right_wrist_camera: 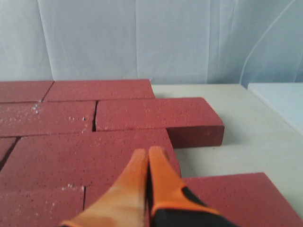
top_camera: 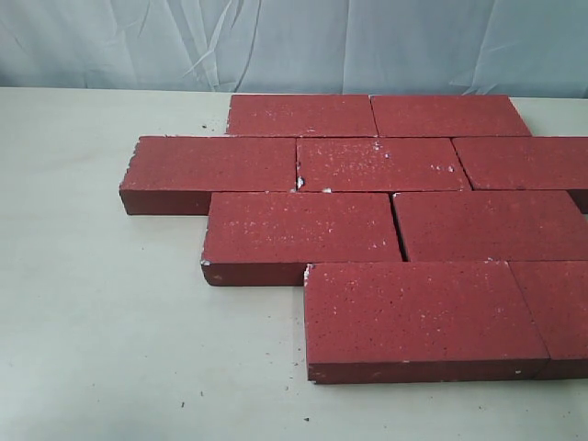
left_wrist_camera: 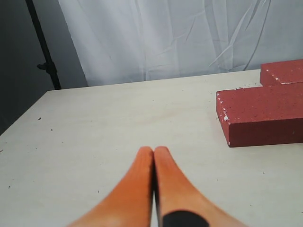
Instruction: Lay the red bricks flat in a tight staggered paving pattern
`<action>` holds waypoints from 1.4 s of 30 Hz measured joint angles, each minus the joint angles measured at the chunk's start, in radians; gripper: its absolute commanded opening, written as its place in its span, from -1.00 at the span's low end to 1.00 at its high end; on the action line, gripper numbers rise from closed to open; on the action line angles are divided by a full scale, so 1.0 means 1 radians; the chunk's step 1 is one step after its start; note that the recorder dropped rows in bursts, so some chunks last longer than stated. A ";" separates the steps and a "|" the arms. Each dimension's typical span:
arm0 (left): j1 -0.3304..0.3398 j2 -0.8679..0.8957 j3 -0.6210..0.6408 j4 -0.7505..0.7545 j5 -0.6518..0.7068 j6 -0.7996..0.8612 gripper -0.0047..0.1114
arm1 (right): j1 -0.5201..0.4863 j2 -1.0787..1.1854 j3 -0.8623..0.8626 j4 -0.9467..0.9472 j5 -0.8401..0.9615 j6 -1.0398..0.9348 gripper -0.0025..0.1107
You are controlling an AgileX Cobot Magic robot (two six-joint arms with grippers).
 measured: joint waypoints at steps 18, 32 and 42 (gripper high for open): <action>0.000 0.000 0.000 0.000 0.000 0.000 -0.92 | 0.000 0.000 0.002 -0.002 0.080 0.002 -0.97; 0.000 0.000 0.000 0.000 0.000 0.000 -0.92 | 0.038 -0.001 0.002 0.000 0.082 0.002 -0.97; 0.000 0.000 0.000 0.000 0.000 0.000 -0.92 | 0.038 -0.001 0.002 0.000 0.082 0.002 -0.97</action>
